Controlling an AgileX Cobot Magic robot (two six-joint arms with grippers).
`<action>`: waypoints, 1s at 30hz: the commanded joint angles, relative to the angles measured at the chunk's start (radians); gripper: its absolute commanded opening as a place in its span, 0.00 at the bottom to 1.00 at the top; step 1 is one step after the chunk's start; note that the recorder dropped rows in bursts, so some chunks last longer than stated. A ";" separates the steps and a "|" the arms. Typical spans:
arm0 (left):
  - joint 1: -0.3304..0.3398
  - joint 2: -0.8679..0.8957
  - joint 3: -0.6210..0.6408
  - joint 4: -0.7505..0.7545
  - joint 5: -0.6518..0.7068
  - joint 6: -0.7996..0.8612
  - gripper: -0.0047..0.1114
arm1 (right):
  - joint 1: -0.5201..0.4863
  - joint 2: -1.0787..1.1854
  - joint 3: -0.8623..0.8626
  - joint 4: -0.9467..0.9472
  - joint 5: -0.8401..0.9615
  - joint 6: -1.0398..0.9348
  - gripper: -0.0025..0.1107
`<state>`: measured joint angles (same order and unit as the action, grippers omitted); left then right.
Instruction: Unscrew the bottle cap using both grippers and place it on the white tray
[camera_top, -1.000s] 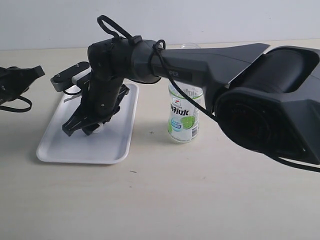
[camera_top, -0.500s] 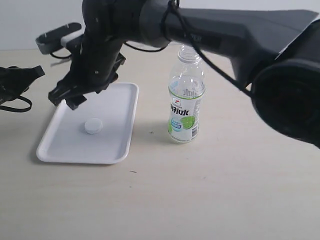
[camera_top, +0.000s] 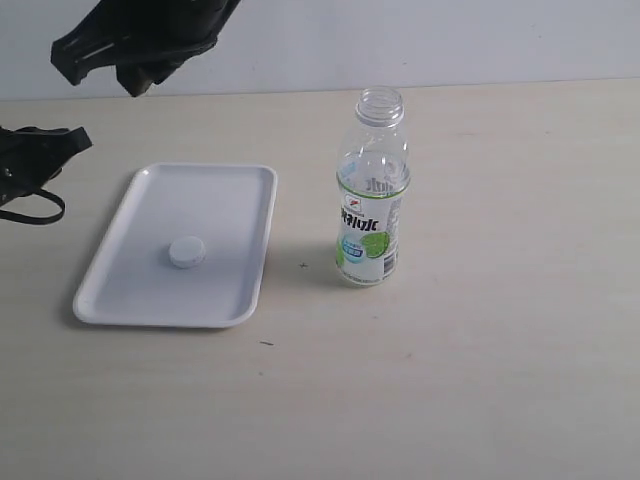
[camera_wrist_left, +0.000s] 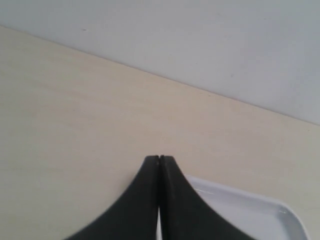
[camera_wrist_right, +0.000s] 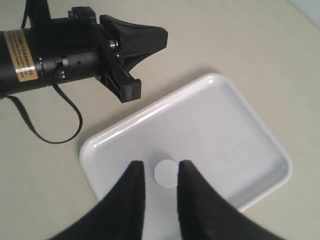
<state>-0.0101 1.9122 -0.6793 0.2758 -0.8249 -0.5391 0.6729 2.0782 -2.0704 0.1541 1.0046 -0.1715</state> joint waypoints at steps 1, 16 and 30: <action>-0.001 -0.007 0.005 0.087 -0.081 -0.018 0.04 | 0.001 -0.044 -0.003 -0.016 0.109 -0.029 0.02; -0.001 -0.007 0.005 0.139 -0.131 -0.021 0.04 | -0.012 -0.259 0.081 -0.117 0.167 -0.036 0.02; -0.001 -0.003 0.005 0.357 -0.317 -0.021 0.04 | -0.021 -0.788 0.666 -0.310 -0.188 0.182 0.02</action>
<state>-0.0101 1.9122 -0.6786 0.5542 -1.0658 -0.5565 0.6597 1.3680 -1.5319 -0.0857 0.8956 -0.0671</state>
